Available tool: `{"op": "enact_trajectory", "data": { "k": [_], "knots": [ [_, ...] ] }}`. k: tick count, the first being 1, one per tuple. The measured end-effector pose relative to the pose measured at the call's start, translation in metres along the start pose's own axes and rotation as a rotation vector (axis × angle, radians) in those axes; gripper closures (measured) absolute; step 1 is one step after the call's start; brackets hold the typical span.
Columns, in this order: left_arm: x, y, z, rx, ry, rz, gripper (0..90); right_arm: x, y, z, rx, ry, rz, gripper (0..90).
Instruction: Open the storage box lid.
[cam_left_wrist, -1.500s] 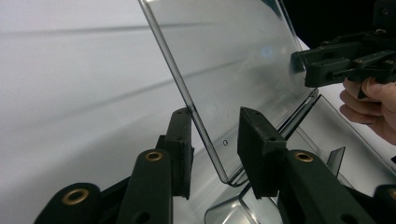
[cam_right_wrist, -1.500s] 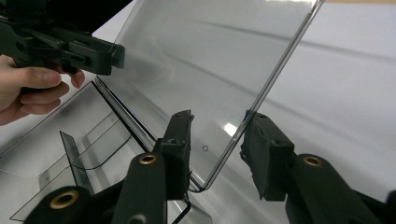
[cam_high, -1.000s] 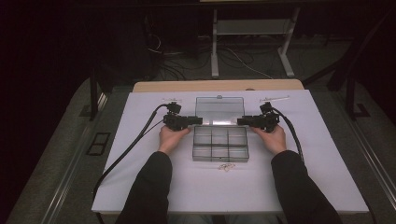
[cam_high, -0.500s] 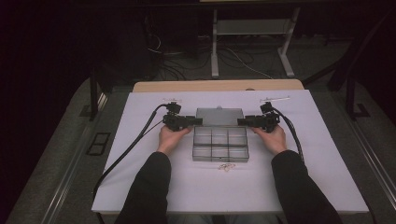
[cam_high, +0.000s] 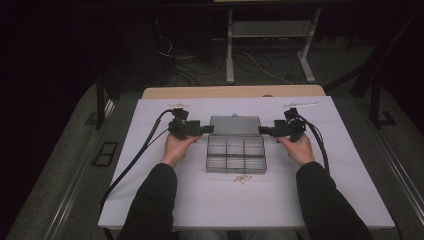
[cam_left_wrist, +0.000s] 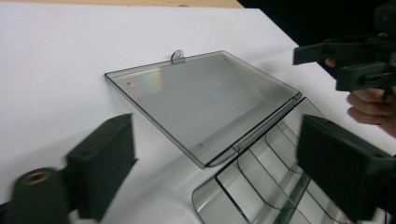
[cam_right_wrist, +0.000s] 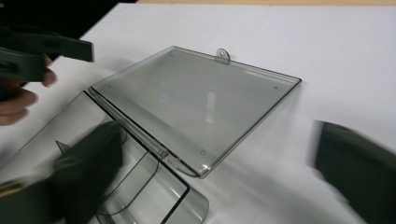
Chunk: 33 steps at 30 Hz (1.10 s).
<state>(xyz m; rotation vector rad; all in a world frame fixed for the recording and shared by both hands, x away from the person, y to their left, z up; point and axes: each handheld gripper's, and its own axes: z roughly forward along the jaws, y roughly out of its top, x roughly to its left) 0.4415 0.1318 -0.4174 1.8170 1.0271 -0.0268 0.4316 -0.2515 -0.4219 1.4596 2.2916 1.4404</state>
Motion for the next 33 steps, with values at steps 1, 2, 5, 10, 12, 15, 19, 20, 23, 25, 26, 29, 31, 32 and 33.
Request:
{"op": "enact_trajectory", "data": {
  "k": [1, 2, 5, 10, 12, 15, 19, 20, 23, 25, 26, 29, 31, 32, 33],
  "knots": [
    [-0.001, 0.001, -0.002, 0.009, 0.005, -0.001, 4.7, 0.002, 0.0, -0.003, -0.003, -0.002, -0.01, 0.7],
    [-0.002, 0.001, -0.004, 0.017, 0.003, -0.001, 0.1, 0.004, -0.001, -0.006, -0.011, 0.0, -0.013, 0.7],
    [-0.007, 0.001, -0.012, 0.014, 0.012, 0.022, 0.0, 0.008, -0.004, -0.016, -0.031, 0.01, -0.021, 0.8],
    [-0.015, 0.001, -0.027, -0.009, 0.017, 0.054, 0.0, 0.016, -0.014, -0.034, -0.055, 0.017, -0.031, 0.8],
    [-0.019, 0.001, -0.032, -0.015, 0.018, 0.067, 0.0, 0.019, -0.018, -0.042, -0.067, 0.016, -0.041, 0.8],
    [-0.027, 0.001, -0.04, -0.031, 0.016, 0.093, 0.0, 0.025, -0.025, -0.053, -0.088, 0.019, -0.056, 0.8],
    [-0.036, -0.001, -0.047, -0.04, 0.007, 0.122, 0.0, 0.033, -0.032, -0.066, -0.115, 0.031, -0.073, 0.8],
    [-0.039, -0.001, -0.048, -0.044, 0.003, 0.128, 0.0, 0.035, -0.033, -0.069, -0.117, 0.034, -0.081, 0.8],
    [-0.046, -0.003, -0.054, -0.052, -0.003, 0.15, 0.0, 0.042, -0.039, -0.076, -0.126, 0.04, -0.091, 0.8],
    [-0.051, -0.003, -0.059, -0.058, -0.01, 0.157, 0.0, 0.045, -0.044, -0.08, -0.138, 0.046, -0.095, 0.8],
    [-0.054, -0.004, -0.061, -0.062, -0.013, 0.162, 0.0, 0.047, -0.046, -0.082, -0.142, 0.049, -0.093, 0.8],
    [-0.061, -0.005, -0.068, -0.07, -0.015, 0.179, 0.0, 0.051, -0.053, -0.087, -0.145, 0.052, -0.094, 0.8],
    [-0.065, -0.007, -0.073, -0.072, -0.017, 0.19, 0.0, 0.053, -0.058, -0.09, -0.152, 0.057, -0.096, 0.8],
    [-0.068, -0.008, -0.075, -0.069, -0.018, 0.197, 0.0, 0.054, -0.061, -0.092, -0.151, 0.056, -0.098, 0.8],
    [-0.07, -0.009, -0.077, -0.075, -0.022, 0.202, 0.0, 0.055, -0.063, -0.093, -0.152, 0.058, -0.102, 0.8]
  ]
}}
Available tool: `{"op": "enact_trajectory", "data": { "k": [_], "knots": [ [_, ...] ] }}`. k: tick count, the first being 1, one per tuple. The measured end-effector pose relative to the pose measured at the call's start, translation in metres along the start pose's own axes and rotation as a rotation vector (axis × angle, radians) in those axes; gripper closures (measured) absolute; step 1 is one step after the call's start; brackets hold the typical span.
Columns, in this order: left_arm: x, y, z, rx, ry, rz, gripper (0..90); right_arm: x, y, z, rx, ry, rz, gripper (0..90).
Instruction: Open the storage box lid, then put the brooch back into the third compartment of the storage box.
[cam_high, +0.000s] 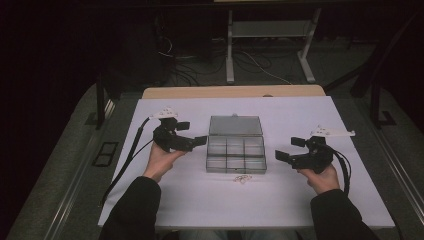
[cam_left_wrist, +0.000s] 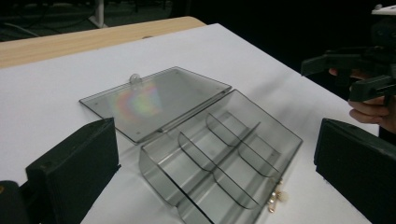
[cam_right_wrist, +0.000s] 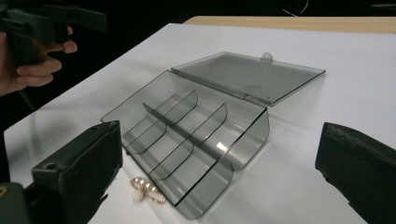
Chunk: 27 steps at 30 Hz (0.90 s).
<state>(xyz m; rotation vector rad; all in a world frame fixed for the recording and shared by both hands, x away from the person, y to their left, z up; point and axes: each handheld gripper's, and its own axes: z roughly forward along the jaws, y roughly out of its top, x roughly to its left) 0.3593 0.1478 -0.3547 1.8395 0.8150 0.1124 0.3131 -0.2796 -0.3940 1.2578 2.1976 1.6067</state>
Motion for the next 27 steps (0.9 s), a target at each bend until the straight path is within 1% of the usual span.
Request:
{"op": "enact_trajectory", "data": {
  "k": [3, 5, 9, 11, 14, 17, 19, 22, 27],
  "knots": [
    [-0.008, -0.001, -0.005, -0.001, -0.014, 0.017, 0.0, 0.004, -0.005, -0.005, 0.0, 0.007, 0.004, 0.8],
    [-0.013, -0.003, -0.007, 0.001, -0.027, 0.025, 0.0, 0.006, -0.008, -0.007, -0.004, 0.008, -0.003, 0.8],
    [-0.024, -0.008, -0.007, 0.022, -0.06, 0.049, 0.0, 0.011, -0.014, -0.011, 0.005, 0.013, -0.015, 0.8],
    [-0.029, -0.01, -0.006, 0.036, -0.071, 0.061, 0.0, 0.013, -0.017, -0.012, 0.008, 0.017, -0.013, 0.8],
    [-0.036, -0.014, -0.004, 0.056, -0.08, 0.084, 0.0, 0.016, -0.021, -0.014, 0.021, 0.006, -0.029, 0.8],
    [-0.042, -0.018, -0.002, 0.067, -0.097, 0.094, 0.0, 0.016, -0.024, -0.016, 0.026, 0.0, -0.033, 0.8],
    [-0.046, -0.02, -0.002, 0.08, -0.109, 0.104, 0.0, 0.016, -0.027, -0.017, 0.021, 0.008, -0.028, 0.8],
    [-0.052, -0.024, 0.0, 0.089, -0.127, 0.106, 0.0, 0.017, -0.031, -0.018, 0.031, 0.01, -0.031, 0.8],
    [-0.058, -0.031, 0.006, 0.122, -0.149, 0.115, 0.0, 0.018, -0.034, -0.019, 0.041, 0.007, -0.038, 0.8]
  ]
}}
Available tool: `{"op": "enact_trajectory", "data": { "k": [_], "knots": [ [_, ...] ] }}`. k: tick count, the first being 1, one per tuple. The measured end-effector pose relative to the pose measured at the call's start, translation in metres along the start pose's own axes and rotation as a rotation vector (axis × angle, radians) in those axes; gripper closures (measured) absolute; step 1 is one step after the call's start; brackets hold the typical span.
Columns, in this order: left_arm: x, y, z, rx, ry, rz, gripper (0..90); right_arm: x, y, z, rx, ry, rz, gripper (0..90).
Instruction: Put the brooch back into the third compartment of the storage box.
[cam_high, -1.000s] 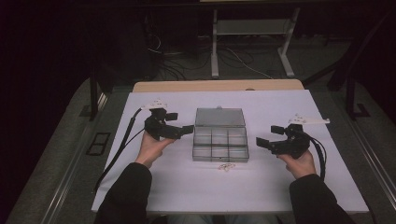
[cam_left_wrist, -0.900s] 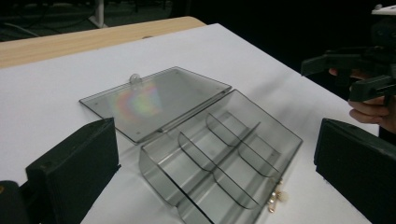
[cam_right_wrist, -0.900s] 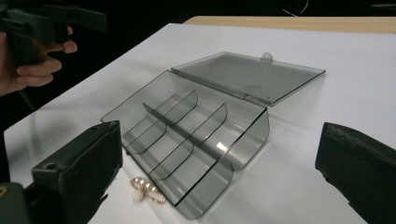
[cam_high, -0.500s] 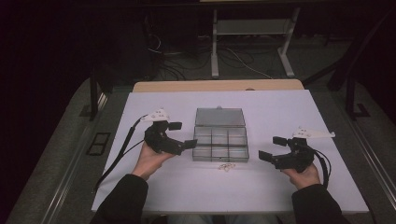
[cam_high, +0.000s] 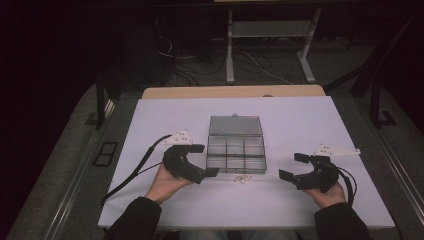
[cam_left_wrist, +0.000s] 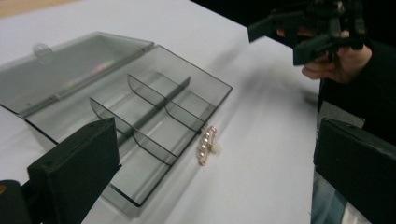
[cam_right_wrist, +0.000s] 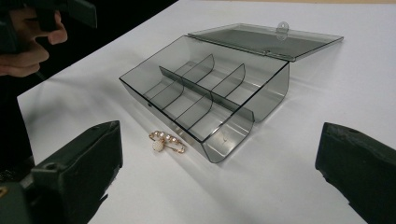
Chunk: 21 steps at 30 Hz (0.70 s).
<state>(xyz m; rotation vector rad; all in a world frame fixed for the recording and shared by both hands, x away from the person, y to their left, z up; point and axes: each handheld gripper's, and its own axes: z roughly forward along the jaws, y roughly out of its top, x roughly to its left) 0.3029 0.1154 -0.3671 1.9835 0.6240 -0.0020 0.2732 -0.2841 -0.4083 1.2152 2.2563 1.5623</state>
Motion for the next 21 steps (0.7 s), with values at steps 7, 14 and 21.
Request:
{"op": "enact_trajectory", "data": {
  "k": [7, 14, 21],
  "knots": [
    [-0.005, -0.008, 0.014, 0.05, -0.025, 0.011, 0.9, -0.001, 0.0, 0.0, -0.002, -0.004, 0.006, 0.8],
    [-0.01, -0.016, 0.028, 0.077, -0.052, 0.009, 3.7, -0.002, 0.0, -0.001, -0.005, -0.005, 0.005, 0.8],
    [-0.017, -0.017, 0.041, 0.145, -0.027, 0.064, 8.2, -0.001, 0.0, 0.0, -0.004, -0.004, 0.003, 0.8]
  ]
}}
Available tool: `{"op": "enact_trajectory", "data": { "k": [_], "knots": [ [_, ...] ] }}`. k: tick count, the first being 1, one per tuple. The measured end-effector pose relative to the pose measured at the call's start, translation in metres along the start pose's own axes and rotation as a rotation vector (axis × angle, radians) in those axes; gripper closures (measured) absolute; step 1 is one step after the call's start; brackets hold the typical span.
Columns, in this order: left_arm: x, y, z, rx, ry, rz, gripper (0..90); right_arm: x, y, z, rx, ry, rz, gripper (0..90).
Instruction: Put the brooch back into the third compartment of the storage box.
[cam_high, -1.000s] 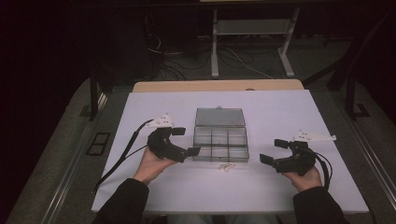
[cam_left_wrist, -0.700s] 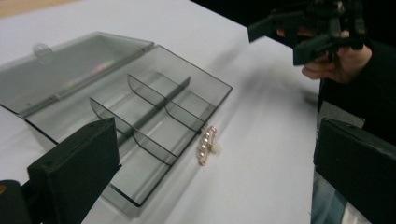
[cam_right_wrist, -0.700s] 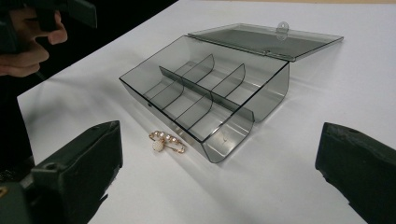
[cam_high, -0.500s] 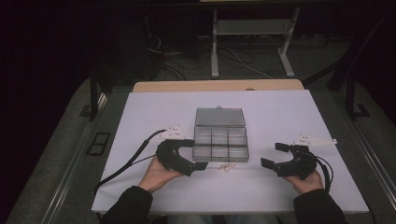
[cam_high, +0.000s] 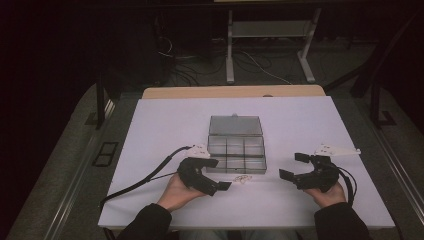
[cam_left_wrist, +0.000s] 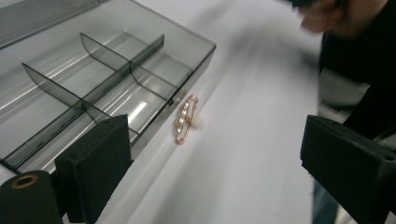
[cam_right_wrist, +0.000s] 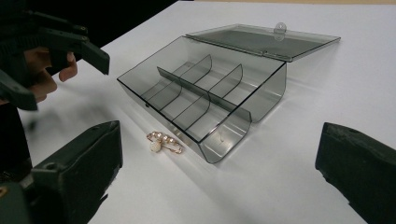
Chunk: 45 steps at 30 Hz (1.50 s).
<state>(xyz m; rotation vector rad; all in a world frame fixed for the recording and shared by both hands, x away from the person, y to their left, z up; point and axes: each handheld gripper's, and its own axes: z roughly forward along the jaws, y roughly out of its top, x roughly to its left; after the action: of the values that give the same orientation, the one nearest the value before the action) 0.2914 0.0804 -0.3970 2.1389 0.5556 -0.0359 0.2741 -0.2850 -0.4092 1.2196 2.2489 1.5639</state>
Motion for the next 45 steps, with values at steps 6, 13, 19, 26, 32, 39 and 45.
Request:
{"op": "enact_trajectory", "data": {
  "k": [6, 13, 19, 26, 32, 39, 45],
  "knots": [
    [-0.01, 0.008, 0.017, 0.022, -0.025, 0.04, 13.3, 0.0, 0.0, 0.0, 0.0, 0.002, -0.002, 0.9],
    [-0.01, 0.012, 0.028, 0.039, -0.028, 0.047, 20.1, 0.0, 0.0, -0.001, -0.003, 0.005, -0.007, 0.8],
    [-0.009, 0.005, 0.039, 0.089, -0.002, 0.083, 28.2, 0.0, 0.0, 0.0, 0.0, 0.006, -0.005, 0.8],
    [-0.007, 0.0, 0.05, 0.117, 0.009, 0.107, 35.2, 0.0, 0.0, 0.0, 0.0, 0.004, -0.004, 0.8],
    [-0.002, -0.002, 0.056, 0.117, 0.001, 0.106, 41.5, 0.0, 0.0, 0.001, 0.003, 0.006, -0.004, 0.8],
    [0.001, -0.005, 0.063, 0.125, 0.014, 0.122, 47.8, -0.001, -0.001, 0.002, 0.012, 0.014, -0.004, 0.8],
    [0.003, -0.009, 0.069, 0.13, 0.024, 0.144, 51.1, 0.0, -0.002, 0.003, 0.008, 0.039, 0.009, 0.8]
  ]
}}
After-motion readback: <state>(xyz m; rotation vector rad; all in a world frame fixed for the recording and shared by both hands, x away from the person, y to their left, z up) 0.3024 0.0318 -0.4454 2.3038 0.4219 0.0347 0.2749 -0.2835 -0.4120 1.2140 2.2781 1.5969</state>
